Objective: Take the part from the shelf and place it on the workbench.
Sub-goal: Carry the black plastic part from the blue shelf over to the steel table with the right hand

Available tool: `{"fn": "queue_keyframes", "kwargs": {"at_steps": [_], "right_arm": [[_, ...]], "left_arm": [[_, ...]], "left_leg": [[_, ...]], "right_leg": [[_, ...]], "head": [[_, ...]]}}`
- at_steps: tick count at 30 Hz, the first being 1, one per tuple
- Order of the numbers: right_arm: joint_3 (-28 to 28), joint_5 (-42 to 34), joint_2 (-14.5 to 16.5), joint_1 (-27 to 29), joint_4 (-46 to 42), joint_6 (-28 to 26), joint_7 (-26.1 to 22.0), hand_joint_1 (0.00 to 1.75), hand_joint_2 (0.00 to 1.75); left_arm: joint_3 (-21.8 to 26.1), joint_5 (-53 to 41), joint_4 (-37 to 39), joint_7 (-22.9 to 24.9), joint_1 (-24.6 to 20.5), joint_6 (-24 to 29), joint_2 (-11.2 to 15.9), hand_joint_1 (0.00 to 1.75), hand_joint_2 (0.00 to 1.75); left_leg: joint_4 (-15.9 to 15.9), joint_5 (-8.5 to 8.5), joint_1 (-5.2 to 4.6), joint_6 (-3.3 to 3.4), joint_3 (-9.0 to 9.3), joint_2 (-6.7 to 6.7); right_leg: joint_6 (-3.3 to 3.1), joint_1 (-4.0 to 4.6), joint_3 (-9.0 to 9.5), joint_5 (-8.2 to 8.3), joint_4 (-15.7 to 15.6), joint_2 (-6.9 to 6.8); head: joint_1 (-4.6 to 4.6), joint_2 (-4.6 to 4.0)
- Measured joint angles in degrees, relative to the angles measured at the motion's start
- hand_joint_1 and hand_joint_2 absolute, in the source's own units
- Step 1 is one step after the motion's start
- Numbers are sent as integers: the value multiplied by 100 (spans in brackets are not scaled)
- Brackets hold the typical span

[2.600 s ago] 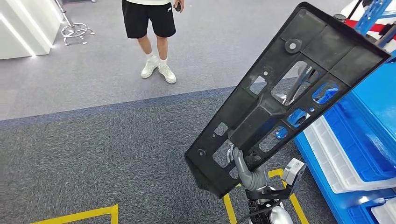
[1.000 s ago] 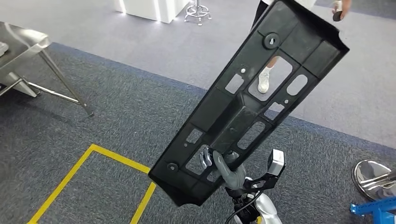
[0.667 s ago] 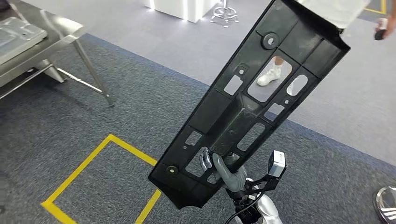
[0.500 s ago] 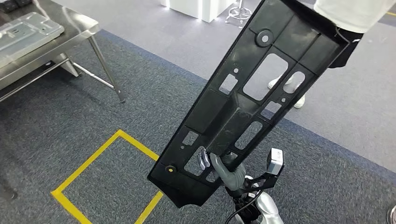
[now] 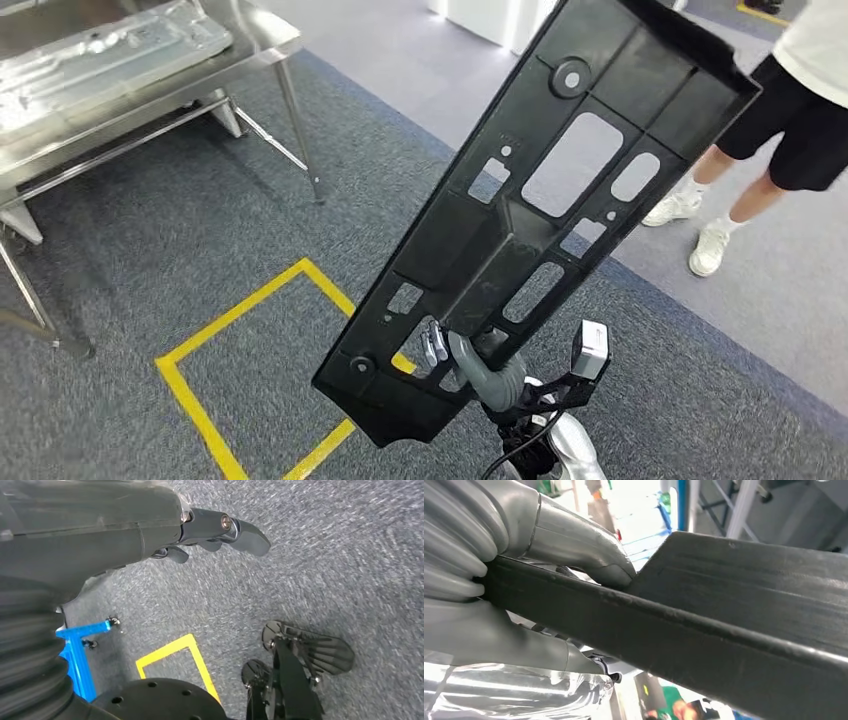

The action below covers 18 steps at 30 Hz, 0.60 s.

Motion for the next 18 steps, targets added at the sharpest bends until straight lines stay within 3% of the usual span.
{"fn": "queue_keyframes", "kwargs": {"at_steps": [2, 4, 6, 7, 8, 9, 11, 13, 15, 17, 18], "right_arm": [[-4, 21, 2, 20, -25, -1, -1, 175, 175], [-17, 35, 7, 18, -44, 1, -1, 175, 175], [-58, 59, 8, 28, -54, -2, 0, 175, 175], [-87, 69, 8, 40, -54, -6, 0, 175, 175], [-117, 77, 8, 50, -53, -11, 0, 175, 175], [-142, 83, 8, 56, -53, -14, 0, 175, 175], [-187, 98, 8, 59, -54, -14, -1, 175, 175], [-229, 113, 9, 57, -58, -8, -1, 175, 175], [-266, 120, 12, 53, -61, 1, -3, 175, 175], [-296, 126, 19, 21, -62, 13, -13, 175, 175], [-307, 126, 26, -7, -61, 19, -20, 175, 175]], "left_arm": [[0, -5, 0, -4, 19, 10, -1, 0, 175], [0, -9, 0, -29, 33, 22, -2, 0, 175], [0, -10, 0, -82, 12, 27, -3, 0, 175], [0, -11, 0, -108, -1, 26, -3, 0, 175], [0, -13, 0, -135, -9, 22, -3, 0, 175], [0, -13, 0, -159, -10, 18, -3, 0, 175], [0, -12, 0, -204, -7, 10, -4, 0, 175], [0, -7, 0, -235, -12, 8, -10, 0, 175], [0, 1, 0, -265, -16, 8, -17, 0, 175], [0, 7, -1, -304, 1, 13, -12, 0, 175], [0, 8, -1, -322, 11, 16, -6, 0, 175]], "left_leg": [[-28, 5, 3, 78, 1, -141], [-61, 13, 21, 146, 32, -265], [-70, 16, 27, 194, 46, -398], [-69, 15, 19, 207, 47, -480], [-69, 14, 11, 213, 52, -568], [-67, 13, 4, 214, 59, -660], [-65, 11, -3, 209, 85, -835], [-58, 11, -5, 184, 90, -996], [-58, 20, 9, 129, 63, -1125], [-76, 31, 24, 59, 39, -1231], [-43, 3, 14, 31, 19, -1182]], "right_leg": [[60, -12, 36, -38, 3, -64], [114, -48, -38, -208, 235, 186], [132, -70, -378, -550, 920, 538], [131, -72, -599, -690, 1312, 613], [127, -72, -773, -738, 1586, 646], [116, -71, -856, -668, 1659, 663], [71, -70, -697, -235, 1147, 746], [26, -72, -399, 122, 401, 992], [11, -61, -277, 193, 90, 1113], [-23, -62, -254, 209, 45, 991], [-54, -76, -233, 221, 12, 925]], "head": [[2, 0], [2, 0], [3, 0], [3, 0], [3, 0], [3, 0], [4, 0], [4, 0], [4, 0], [5, 0], [3, 0]]}}
